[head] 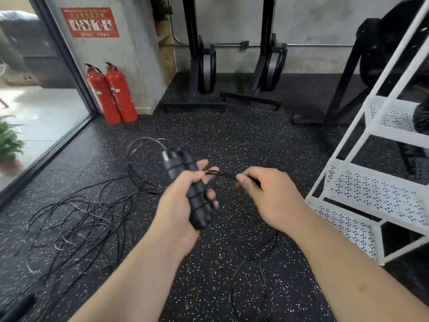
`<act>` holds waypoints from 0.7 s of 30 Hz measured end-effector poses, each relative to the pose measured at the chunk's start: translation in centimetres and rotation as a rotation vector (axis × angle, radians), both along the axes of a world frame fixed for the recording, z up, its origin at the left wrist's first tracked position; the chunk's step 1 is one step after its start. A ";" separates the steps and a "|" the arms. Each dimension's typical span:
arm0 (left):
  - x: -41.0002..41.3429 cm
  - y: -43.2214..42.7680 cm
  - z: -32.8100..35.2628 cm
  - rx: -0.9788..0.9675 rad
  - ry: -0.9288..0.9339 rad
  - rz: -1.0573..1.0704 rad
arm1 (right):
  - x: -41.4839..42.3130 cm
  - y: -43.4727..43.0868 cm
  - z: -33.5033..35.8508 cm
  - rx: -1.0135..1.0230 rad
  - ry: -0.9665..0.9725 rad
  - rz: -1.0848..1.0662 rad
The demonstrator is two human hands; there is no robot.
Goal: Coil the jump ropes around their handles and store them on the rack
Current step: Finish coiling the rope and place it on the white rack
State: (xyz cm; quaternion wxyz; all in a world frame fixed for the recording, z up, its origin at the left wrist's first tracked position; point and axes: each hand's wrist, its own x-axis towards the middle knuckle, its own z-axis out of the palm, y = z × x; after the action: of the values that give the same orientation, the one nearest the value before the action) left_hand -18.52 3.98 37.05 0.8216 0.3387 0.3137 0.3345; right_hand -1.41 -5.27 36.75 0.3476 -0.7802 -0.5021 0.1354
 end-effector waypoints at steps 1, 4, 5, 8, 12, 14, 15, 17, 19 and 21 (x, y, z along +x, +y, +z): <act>0.3 -0.9 -0.3 0.008 -0.001 -0.063 | -0.2 0.2 -0.2 0.000 -0.024 0.001; 1.3 -3.0 -1.0 0.024 0.016 -0.157 | -0.7 0.4 -0.4 -0.046 -0.089 0.007; 1.5 -3.3 -1.2 0.023 0.030 -0.150 | -0.7 0.4 -0.4 -0.057 -0.088 0.010; 1.4 -2.4 -1.0 0.041 0.019 -0.141 | -0.4 0.3 -0.3 -0.081 -0.061 0.055; 0.2 0.3 0.2 0.083 -0.002 -0.022 | 0.4 -0.1 0.3 -0.096 0.007 0.073; -0.5 1.5 0.6 0.080 -0.034 0.079 | 0.8 -0.4 0.7 -0.085 0.043 0.070; -0.8 1.9 0.7 0.084 -0.045 0.112 | 0.9 -0.4 0.9 -0.076 0.054 0.071; -1.1 2.1 0.5 0.098 -0.048 0.131 | 0.7 -0.4 0.9 -0.052 0.050 0.064; -1.0 1.6 0.2 0.110 -0.039 0.081 | 0.4 -0.3 0.6 -0.027 0.018 0.032; -0.6 0.4 -0.1 0.121 -0.013 -0.031 | 0.2 0.0 0.4 -0.001 0.008 0.002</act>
State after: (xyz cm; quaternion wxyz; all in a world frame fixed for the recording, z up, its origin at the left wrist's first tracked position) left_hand -19.12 4.41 36.98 0.8068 0.3903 0.2822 0.3423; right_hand -1.22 -5.31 37.12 0.3491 -0.7793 -0.5015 0.1388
